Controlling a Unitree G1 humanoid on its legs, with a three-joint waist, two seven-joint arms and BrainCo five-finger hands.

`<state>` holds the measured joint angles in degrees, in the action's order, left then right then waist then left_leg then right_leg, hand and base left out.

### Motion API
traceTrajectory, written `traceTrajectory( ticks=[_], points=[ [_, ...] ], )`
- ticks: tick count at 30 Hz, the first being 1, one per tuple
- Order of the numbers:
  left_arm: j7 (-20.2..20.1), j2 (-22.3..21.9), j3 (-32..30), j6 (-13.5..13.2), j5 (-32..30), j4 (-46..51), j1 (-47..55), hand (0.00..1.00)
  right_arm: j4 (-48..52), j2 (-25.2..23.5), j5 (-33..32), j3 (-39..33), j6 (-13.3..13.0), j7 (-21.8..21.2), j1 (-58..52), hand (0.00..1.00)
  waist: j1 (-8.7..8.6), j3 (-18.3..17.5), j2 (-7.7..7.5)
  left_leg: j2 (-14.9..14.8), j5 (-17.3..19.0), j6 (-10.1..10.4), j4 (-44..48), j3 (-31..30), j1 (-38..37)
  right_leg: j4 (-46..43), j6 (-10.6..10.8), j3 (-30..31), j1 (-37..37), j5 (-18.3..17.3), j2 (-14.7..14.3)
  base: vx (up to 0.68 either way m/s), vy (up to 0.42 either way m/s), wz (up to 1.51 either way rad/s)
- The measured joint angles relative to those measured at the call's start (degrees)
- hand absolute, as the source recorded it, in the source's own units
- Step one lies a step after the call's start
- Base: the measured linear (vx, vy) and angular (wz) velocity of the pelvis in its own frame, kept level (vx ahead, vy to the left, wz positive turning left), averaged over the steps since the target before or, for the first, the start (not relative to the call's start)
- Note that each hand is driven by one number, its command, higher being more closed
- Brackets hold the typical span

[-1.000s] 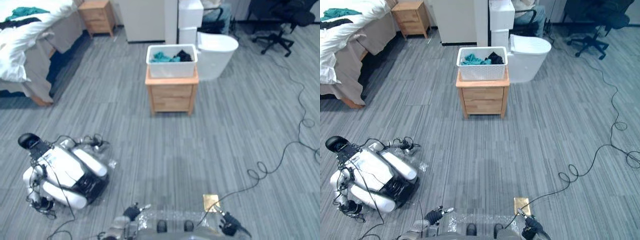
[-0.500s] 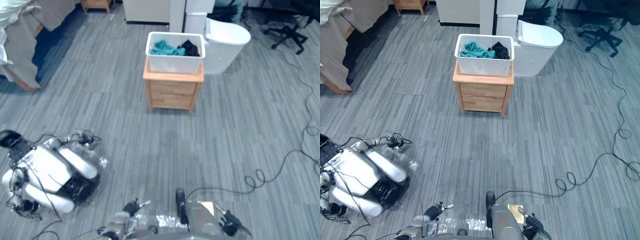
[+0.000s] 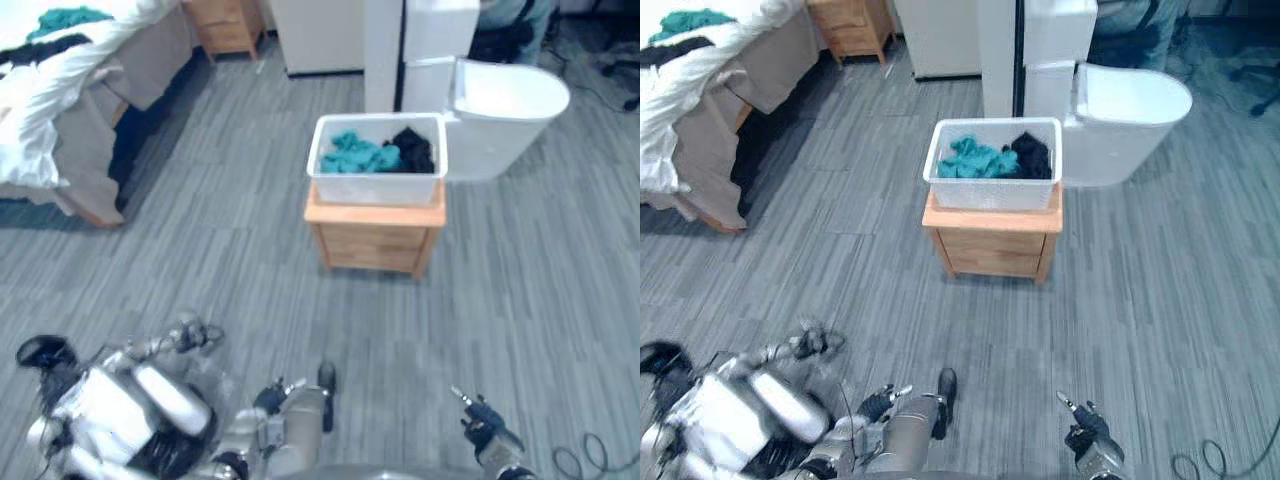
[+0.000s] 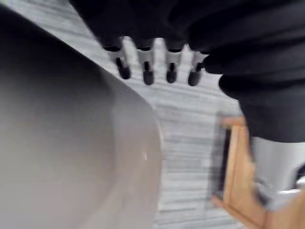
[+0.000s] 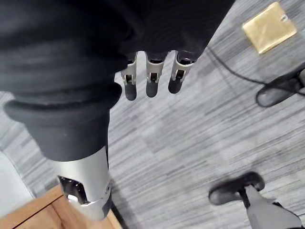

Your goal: Pick up the laundry basket with both hands and put the clothes into the washing machine.

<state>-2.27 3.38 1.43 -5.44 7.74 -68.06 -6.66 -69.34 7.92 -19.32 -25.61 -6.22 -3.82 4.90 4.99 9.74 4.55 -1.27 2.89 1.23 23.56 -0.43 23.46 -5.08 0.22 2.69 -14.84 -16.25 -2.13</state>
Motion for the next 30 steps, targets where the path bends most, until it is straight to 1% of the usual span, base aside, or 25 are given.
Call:
traceTrajectory(
  ticks=[1, 2, 3, 4, 5, 6, 7, 9, 10, 11, 12, 13, 14, 15, 17, 18, 19, 20, 21, 23, 24, 25, 26, 28, 30],
  points=[
    [-0.04, 0.38, -0.19, 0.03, -0.01, 0.05, 0.52, 0.00, -0.17, -0.34, 0.46, 0.24, -0.01, -0.04, -0.03, 0.00, -0.54, -0.46, -0.96, 0.66, 0.45, -0.76, -0.53, 1.16, -0.57, -3.69, 1.92, 0.06, 1.58, -0.53, 1.16, 0.71, 0.218, -0.38],
    [-0.11, 0.31, -0.98, -0.11, 0.00, 0.03, 0.71, 0.00, -1.23, -0.63, 0.98, -0.04, 0.08, -0.08, 0.24, 0.00, -1.76, -0.55, -1.67, 2.09, 1.60, -2.04, -2.38, 1.38, -2.56, -15.90, 6.35, -0.73, 7.35, -0.66, 1.94, 0.57, 0.160, 0.02],
    [-0.15, 0.21, -0.90, 0.03, 0.06, 0.04, 0.30, 0.00, -1.54, -0.84, 0.98, -0.56, 0.26, -0.11, 0.23, 0.00, -2.11, -0.44, -1.82, 2.66, 1.78, -2.31, -3.92, 0.98, -4.32, -24.03, 8.81, -1.38, 11.07, 0.80, 2.53, 0.56, 0.106, 0.26],
    [-0.21, 0.91, 0.09, 0.17, 0.15, -0.09, -0.26, 0.00, -2.18, -1.58, 1.24, -1.22, 0.62, -0.15, -0.78, 0.00, -3.24, 0.49, -3.16, 3.89, 2.09, -3.02, -7.47, 0.35, -8.85, -40.82, 12.58, -2.09, 17.77, 6.79, 4.51, 0.57, 0.071, 0.59],
    [-0.24, 1.83, 0.94, 0.53, 0.15, -0.14, -0.25, 0.00, -2.44, -2.23, 1.56, -1.47, 1.31, -0.21, -2.06, 0.00, -4.35, 1.35, -4.61, 5.54, 2.91, -4.27, -9.24, -0.65, -13.70, -52.42, 10.40, -3.28, 21.84, 6.13, 7.24, 0.58, 0.048, 0.64],
    [-0.20, 1.79, 0.93, 0.74, 0.11, -0.29, -0.25, 0.00, -2.42, -2.25, 1.66, -1.48, 1.55, -0.21, -2.65, 0.00, -4.49, 1.42, -4.69, 5.71, 3.29, -4.73, -9.68, -0.93, -15.97, -55.24, 9.01, -4.43, 23.45, 4.57, 8.38, 0.59, 0.057, 0.40],
    [-0.22, 1.70, 0.85, 0.78, 0.11, -0.39, -0.33, 0.00, -2.38, -2.16, 1.88, -1.55, 1.80, -0.33, -3.04, 0.00, -4.24, 1.87, -3.44, 4.75, 3.36, -4.73, -12.32, -1.29, -22.31, -53.76, 6.42, -6.57, 26.10, 1.92, 9.30, 0.57, 0.040, 0.06],
    [-0.19, 1.70, 0.64, 0.74, 0.14, -0.57, -0.57, 0.00, -2.27, -1.94, 1.90, -1.63, 1.74, -0.62, -2.49, 0.00, -4.45, 1.82, -1.49, 2.66, 3.46, -4.55, -14.02, -1.49, -26.46, -45.03, 5.41, -9.35, 28.35, 0.50, 8.90, 0.53, 0.015, 0.03],
    [-0.18, 1.38, 0.58, 0.57, 0.19, -0.55, -1.18, 0.00, -2.21, -1.71, 1.91, -2.14, 1.72, -1.26, -1.66, 0.00, -4.39, 1.51, -0.21, 0.93, 4.26, -3.22, -14.67, -1.25, -28.51, -33.76, 5.45, -10.03, 30.26, 0.90, 7.53, 0.62, -0.072, 0.13],
    [-0.12, 1.63, 0.52, 0.46, 0.29, -0.48, -1.40, 0.00, -1.96, -1.86, 1.93, -3.17, 1.73, -1.42, -1.11, 0.00, -4.36, 1.15, 0.04, 0.08, 5.60, -1.02, -15.42, -1.04, -29.93, -20.04, 5.06, -9.52, 31.35, 4.47, 6.07, 0.52, -0.072, 0.20],
    [-0.13, 1.90, 0.51, 0.39, 0.39, -0.40, -1.95, 0.00, -1.74, -1.96, 1.95, -3.28, 1.71, -1.43, -1.06, 0.00, -4.49, 0.90, -0.38, 0.10, 6.42, 0.31, -15.92, -0.90, -30.59, -11.90, 4.59, -8.67, 31.17, 8.28, 5.89, 0.56, -0.127, 0.47],
    [-0.12, 2.59, 0.50, 0.28, 0.47, -0.09, -2.14, 0.00, -1.82, -2.31, 1.98, -3.88, 1.75, -1.37, -1.32, 0.00, -5.03, 0.35, -2.52, 1.31, 7.88, 2.44, -16.87, -1.00, -32.16, 0.99, 4.08, -6.25, 31.06, 19.80, 6.30, 0.49, -0.165, 0.61],
    [-0.11, 3.40, 0.29, 0.12, 0.46, -0.10, -1.80, 0.00, -1.89, -2.42, 2.03, -4.10, 1.76, -1.30, -1.89, 0.00, -5.58, -0.08, -3.81, 2.35, 8.91, 3.33, -17.31, -1.58, -33.44, 2.40, 0.79, -3.92, 31.12, 28.77, 6.34, 0.71, -0.222, 0.29],
    [-0.21, 1.83, 0.11, 0.16, 0.54, -0.24, -1.48, 0.00, -2.12, -1.33, 2.11, -5.64, 1.73, -1.19, -0.87, 0.00, -5.47, -0.46, -0.99, -0.41, 9.41, 3.24, -17.00, -1.86, -33.76, 0.73, 0.42, -3.74, 31.08, 27.28, 3.84, 0.57, -0.184, -0.06],
    [-0.18, 0.29, -1.00, 0.14, 0.55, -1.51, -2.01, 0.00, -2.38, -0.97, 2.10, -7.68, 1.54, -1.24, -0.33, 0.00, -5.61, -0.52, -0.04, -2.47, 8.62, 4.31, -16.65, -2.70, -35.42, -3.84, -0.93, -3.99, 31.01, 22.17, 1.67, 0.48, -0.162, -0.24],
    [-0.21, -0.51, -1.69, 0.02, 0.56, -1.76, -2.62, 0.00, -2.49, -0.82, 2.11, -7.66, 1.65, -1.26, -0.59, 0.00, -6.07, -0.71, -0.35, -3.20, 7.16, 4.74, -16.65, -2.95, -36.91, -7.71, -1.45, -4.73, 30.92, 18.72, 1.22, 0.45, -0.169, 0.03],
    [-0.25, -0.75, -1.69, -0.14, 0.56, -1.75, -2.86, 0.00, -2.54, -0.78, 2.11, -7.61, 1.72, -1.31, -0.91, 0.00, -6.36, -0.89, -0.65, -3.43, 6.40, 4.89, -16.61, -2.99, -37.38, -9.11, -1.55, -5.15, 30.79, 17.35, 1.22, 0.42, -0.163, 0.37],
    [-0.27, -1.06, -1.69, -0.17, 0.58, -1.77, -3.49, 0.00, -2.33, -0.70, 2.05, -7.61, 1.65, -1.35, -1.65, 0.00, -7.29, -1.08, -0.97, -3.90, 4.84, 5.83, -16.03, -3.46, -37.79, -10.15, -1.88, -6.52, 29.73, 15.31, 1.45, 0.39, -0.158, 0.49],
    [-0.25, -1.10, -1.69, -0.27, 0.65, -1.74, -3.98, 0.00, -2.28, -0.54, 1.95, -7.58, 1.66, -1.32, -2.19, 0.00, -7.32, -1.17, -1.33, -4.00, 3.65, 7.43, -14.19, -3.39, -37.29, -10.67, -2.18, -7.49, 28.85, 13.72, 1.91, 0.36, -0.153, 0.52],
    [-0.22, -1.06, -1.70, -0.27, 0.71, -1.79, -4.24, 0.00, -2.27, -0.22, 1.86, -7.13, 1.69, -1.31, -2.95, 0.00, -7.00, -1.19, -1.69, -3.43, 1.87, 9.06, -8.75, -2.84, -35.16, -10.62, -2.36, -7.95, 27.19, 12.32, 2.86, 0.29, -0.122, 0.37],
    [-0.22, -0.99, -1.84, -0.25, 0.75, -2.04, -3.80, 0.00, -2.10, 0.02, 1.61, -5.71, 1.67, -1.29, -2.91, 0.00, -6.64, -0.99, -2.40, -3.55, 2.27, 9.39, -3.15, -0.66, -32.68, -9.30, -2.64, -8.25, 24.93, 11.76, 4.41, 0.28, -0.122, 0.44],
    [-0.20, -1.03, -1.83, -0.30, 0.77, -2.05, -3.42, 0.00, -1.85, 0.22, 1.45, -4.97, 1.66, -1.22, -3.21, 0.00, -6.49, -0.85, -2.73, -4.22, 6.64, 7.44, -1.71, 2.13, -30.97, -7.64, -2.64, -9.05, 22.80, 11.77, 5.21, 0.20, -0.090, 0.57],
    [-0.18, -1.05, -1.89, -0.31, 1.27, -2.02, -2.86, 0.00, -1.84, 0.21, 1.37, -4.89, 1.64, -1.14, -3.21, 0.00, -6.19, -1.14, -2.92, -4.49, 9.78, 6.64, -3.68, 3.93, -28.54, -5.59, -2.61, -10.25, 20.70, 11.80, 6.02, 0.14, -0.066, 0.55],
    [-0.14, -1.14, -1.89, -0.32, 1.74, -1.69, -2.23, 0.00, -1.72, 0.58, 1.35, -4.75, 1.36, -0.97, -2.92, 0.00, -5.78, -1.94, -2.01, -4.55, 9.81, 6.59, -9.40, 1.56, -23.78, -2.67, -2.08, -12.18, 18.72, 12.21, 6.26, 0.11, 0.009, 0.52],
    [0.11, -1.14, -1.88, -0.34, 1.77, -1.65, -1.03, 0.00, -1.25, 1.28, 1.07, -4.58, 0.96, -0.76, -2.47, 0.00, -5.17, -2.65, -0.88, -4.39, 8.48, 8.02, -11.94, -1.82, -18.80, -1.21, -1.29, -12.99, 17.80, 12.68, 5.80, 0.07, 0.090, 0.09]
  ],
)
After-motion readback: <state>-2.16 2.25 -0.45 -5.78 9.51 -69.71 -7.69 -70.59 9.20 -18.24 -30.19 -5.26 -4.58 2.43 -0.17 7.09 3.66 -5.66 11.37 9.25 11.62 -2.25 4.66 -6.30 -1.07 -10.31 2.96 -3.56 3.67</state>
